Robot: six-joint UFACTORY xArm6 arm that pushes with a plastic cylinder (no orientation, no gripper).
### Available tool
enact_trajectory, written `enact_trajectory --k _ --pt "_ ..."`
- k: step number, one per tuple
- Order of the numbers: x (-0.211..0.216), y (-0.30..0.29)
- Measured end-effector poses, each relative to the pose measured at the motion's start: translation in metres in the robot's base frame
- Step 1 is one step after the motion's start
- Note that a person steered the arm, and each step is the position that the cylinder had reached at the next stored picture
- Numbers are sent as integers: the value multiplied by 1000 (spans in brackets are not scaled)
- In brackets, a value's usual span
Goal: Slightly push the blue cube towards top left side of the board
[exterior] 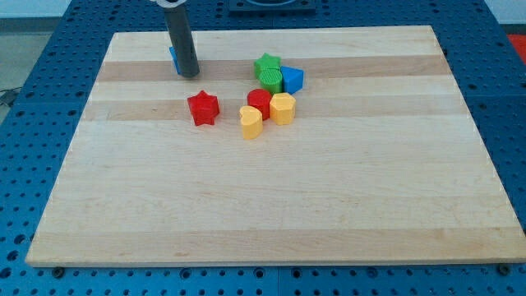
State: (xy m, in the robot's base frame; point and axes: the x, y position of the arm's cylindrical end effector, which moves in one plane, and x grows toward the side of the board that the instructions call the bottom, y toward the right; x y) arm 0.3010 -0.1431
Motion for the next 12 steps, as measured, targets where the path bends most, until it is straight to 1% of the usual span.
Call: enact_trajectory --k 1,2,3,4,7,8,9,10,11,12 --pt "16 35" --pt "-25 70" --pt "-33 67" --pt "-40 31" --pt "-40 -48" --pt "-40 -65" --pt "-40 -66" --pt "-29 -35" --pt "-6 16" --pt "-7 16"
